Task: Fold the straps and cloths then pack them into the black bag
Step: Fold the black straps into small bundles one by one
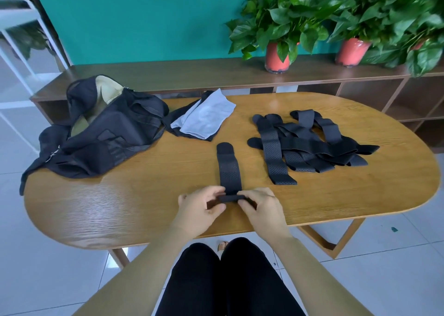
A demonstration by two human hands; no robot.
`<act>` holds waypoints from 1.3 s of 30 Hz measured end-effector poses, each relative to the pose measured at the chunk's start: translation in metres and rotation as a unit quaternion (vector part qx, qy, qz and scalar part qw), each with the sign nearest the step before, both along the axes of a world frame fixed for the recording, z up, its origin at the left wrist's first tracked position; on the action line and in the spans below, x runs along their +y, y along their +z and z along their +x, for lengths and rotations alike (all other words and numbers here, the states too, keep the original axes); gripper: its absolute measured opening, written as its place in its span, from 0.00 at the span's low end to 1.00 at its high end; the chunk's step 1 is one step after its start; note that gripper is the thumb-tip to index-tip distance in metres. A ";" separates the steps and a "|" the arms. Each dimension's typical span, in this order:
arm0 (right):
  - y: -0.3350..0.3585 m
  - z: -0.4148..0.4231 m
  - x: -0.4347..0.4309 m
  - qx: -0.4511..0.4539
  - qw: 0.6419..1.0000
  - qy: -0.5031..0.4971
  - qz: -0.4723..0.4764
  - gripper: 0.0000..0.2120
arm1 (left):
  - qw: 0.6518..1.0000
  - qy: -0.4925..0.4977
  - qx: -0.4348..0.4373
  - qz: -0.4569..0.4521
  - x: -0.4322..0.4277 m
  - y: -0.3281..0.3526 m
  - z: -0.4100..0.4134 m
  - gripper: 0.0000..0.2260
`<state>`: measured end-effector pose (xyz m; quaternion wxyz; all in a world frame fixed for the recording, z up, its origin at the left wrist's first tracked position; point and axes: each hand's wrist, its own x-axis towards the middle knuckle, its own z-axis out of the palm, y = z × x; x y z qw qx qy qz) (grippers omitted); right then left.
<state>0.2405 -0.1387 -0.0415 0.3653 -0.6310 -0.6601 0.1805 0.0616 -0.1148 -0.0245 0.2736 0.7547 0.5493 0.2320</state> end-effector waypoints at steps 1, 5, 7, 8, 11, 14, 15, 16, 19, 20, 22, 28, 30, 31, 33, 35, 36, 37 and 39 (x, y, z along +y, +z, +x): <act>0.000 -0.001 0.002 0.020 1.000 -0.016 -0.016 0.09 | 0.999 0.030 -0.041 -0.016 0.001 -0.004 0.001 0.11; -0.001 -0.008 0.011 0.075 0.993 -0.088 -0.034 0.05 | 0.988 0.135 -0.078 -0.008 0.008 -0.007 0.012 0.05; 0.000 -0.012 0.016 0.077 0.990 -0.113 -0.031 0.06 | 0.984 0.166 -0.066 -0.004 0.009 -0.004 0.018 0.04; -0.001 -0.013 0.019 0.074 0.989 -0.122 -0.030 0.07 | 0.983 0.176 -0.058 -0.002 0.010 -0.003 0.021 0.05; -0.002 -0.016 0.028 0.059 0.988 -0.135 -0.047 0.08 | 0.981 0.194 -0.024 0.012 0.014 -0.002 0.025 0.08; 0.000 -0.018 0.033 0.036 0.985 -0.153 -0.069 0.08 | 0.980 0.192 0.013 0.040 0.019 -0.006 0.028 0.10; 0.000 -0.019 0.035 0.023 0.985 -0.156 -0.072 0.08 | 0.980 0.191 0.033 0.050 0.020 -0.006 0.028 0.11; 0.000 -0.019 0.036 0.010 0.985 -0.159 -0.072 0.08 | 0.979 0.189 0.056 0.061 0.022 -0.007 0.029 0.13; -0.001 -0.020 0.038 -0.025 0.984 -0.161 -0.067 0.09 | 0.970 0.188 0.129 0.088 0.023 -0.006 0.031 0.14; -0.001 -0.021 0.038 -0.034 0.984 -0.161 -0.062 0.09 | 0.968 0.189 0.136 0.092 0.023 -0.005 0.031 0.12; -0.001 -0.021 0.039 -0.041 0.985 -0.160 -0.053 0.11 | 0.970 0.182 0.128 0.093 0.024 -0.006 0.029 0.08; -0.003 -0.020 0.038 -0.076 0.986 -0.144 -0.043 0.12 | 0.984 0.086 0.109 0.112 0.029 -0.017 0.026 0.16; -0.003 -0.019 0.038 -0.087 0.985 -0.138 -0.050 0.11 | 0.984 0.056 0.131 0.108 0.032 -0.017 0.021 0.17; -0.002 -0.019 0.039 -0.091 0.985 -0.135 -0.053 0.11 | 0.985 0.038 0.139 0.099 0.033 -0.016 0.018 0.18; 0.000 -0.019 0.039 -0.097 0.985 -0.128 -0.060 0.12 | 0.985 -0.004 0.156 0.075 0.035 -0.011 0.012 0.21; 0.003 -0.018 0.038 -0.101 0.985 -0.118 -0.072 0.12 | 0.982 -0.036 0.178 0.055 0.036 -0.005 0.007 0.25; 0.005 -0.017 0.037 -0.092 0.986 -0.111 -0.081 0.13 | 0.979 -0.046 0.191 0.053 0.037 -0.002 0.005 0.26; 0.006 -0.015 0.035 -0.073 0.988 -0.101 -0.090 0.13 | 0.976 -0.055 0.204 0.055 0.038 0.000 0.003 0.26; 0.010 -0.010 0.028 -0.019 0.993 -0.062 -0.098 0.17 | 0.972 -0.069 0.217 0.061 0.036 0.004 0.000 0.24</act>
